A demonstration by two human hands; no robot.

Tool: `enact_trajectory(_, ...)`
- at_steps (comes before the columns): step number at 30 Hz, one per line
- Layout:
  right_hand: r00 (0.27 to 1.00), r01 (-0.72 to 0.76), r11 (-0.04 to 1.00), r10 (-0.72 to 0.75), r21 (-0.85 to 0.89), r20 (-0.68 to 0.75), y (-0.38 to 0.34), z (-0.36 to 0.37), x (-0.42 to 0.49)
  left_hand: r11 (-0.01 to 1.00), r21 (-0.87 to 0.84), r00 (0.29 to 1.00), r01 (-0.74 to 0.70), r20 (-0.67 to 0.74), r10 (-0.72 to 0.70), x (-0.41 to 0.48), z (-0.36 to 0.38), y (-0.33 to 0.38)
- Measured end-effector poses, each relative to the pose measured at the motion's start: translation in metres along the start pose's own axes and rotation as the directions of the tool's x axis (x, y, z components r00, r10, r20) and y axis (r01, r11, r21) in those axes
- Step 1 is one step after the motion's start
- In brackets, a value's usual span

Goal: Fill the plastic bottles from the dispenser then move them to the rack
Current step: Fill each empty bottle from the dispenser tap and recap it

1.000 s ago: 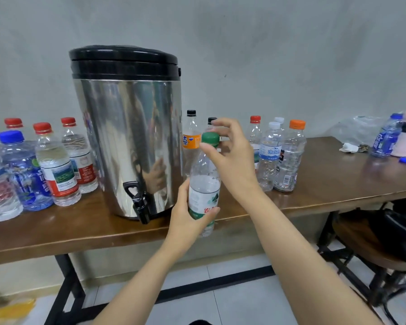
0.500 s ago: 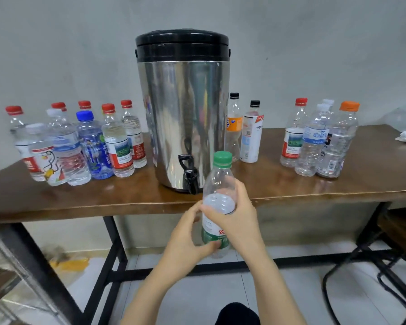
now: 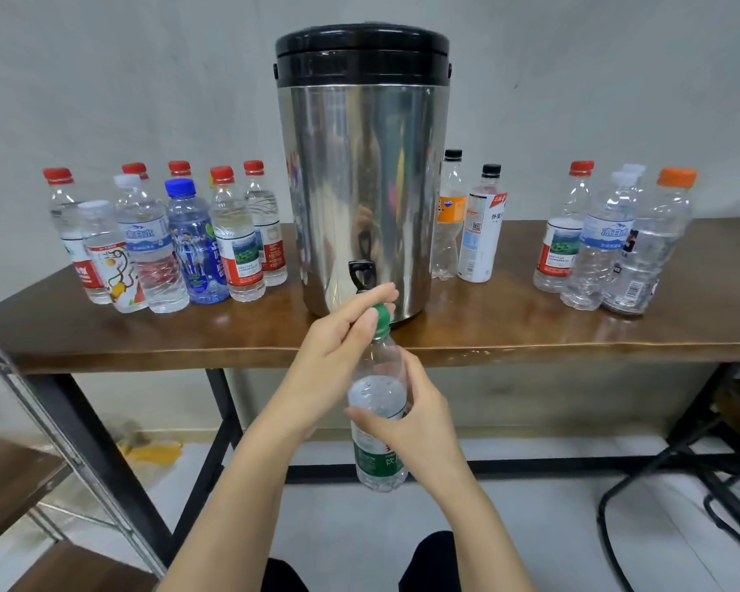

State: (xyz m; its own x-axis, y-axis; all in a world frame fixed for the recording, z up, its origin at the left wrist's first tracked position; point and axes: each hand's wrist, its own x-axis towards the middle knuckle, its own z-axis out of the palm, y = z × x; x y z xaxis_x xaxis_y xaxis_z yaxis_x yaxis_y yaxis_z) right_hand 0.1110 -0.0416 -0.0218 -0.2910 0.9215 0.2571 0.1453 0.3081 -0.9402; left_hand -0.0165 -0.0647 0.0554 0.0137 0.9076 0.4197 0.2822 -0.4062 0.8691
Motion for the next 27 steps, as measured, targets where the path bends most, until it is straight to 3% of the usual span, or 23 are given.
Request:
enact_trajectory(4, 0.999, -0.003, 1.000, 0.002, 0.010, 0.047, 0.004, -0.006, -0.003, 0.990, -0.131, 0.996, 0.049, 0.076, -0.039, -0.004, -0.008, -0.004)
enact_trajectory(13, 1.000, 0.006, 1.000, -0.006, 0.015, 0.003, 0.009, 0.002, -0.009, 0.971, -0.228, 0.997, 0.074, 0.003, -0.075, -0.004, -0.003, -0.010)
enact_trajectory(15, 0.998, 0.016, 1.000, -0.017, -0.013, -0.059, 0.008, 0.006, -0.009, 0.970, -0.235, 0.993, 0.060, -0.081, -0.081, -0.005, 0.002, -0.010)
enact_trajectory(18, 0.987, 0.046, 0.996, -0.056, -0.070, -0.149, 0.005, 0.014, -0.009, 0.972, -0.233, 0.942, 0.027, -0.321, -0.103, -0.003, 0.013, -0.013)
enact_trajectory(21, 0.987, 0.057, 0.996, -0.066, -0.068, -0.147, 0.003, 0.020, -0.009, 0.993, -0.122, 0.894, -0.004, -0.445, -0.051, -0.003, 0.017, -0.019)
enact_trajectory(23, 0.987, 0.050, 0.997, -0.059, -0.060, -0.149, 0.003, 0.020, -0.009, 0.998, -0.052, 0.918, -0.032, -0.396, 0.009, -0.004, 0.015, -0.021)
enact_trajectory(27, 0.985, 0.050, 0.996, -0.061, -0.073, -0.161, 0.002, 0.014, -0.007, 0.998, -0.014, 0.987, -0.064, -0.149, 0.061, -0.006, 0.004, -0.018)
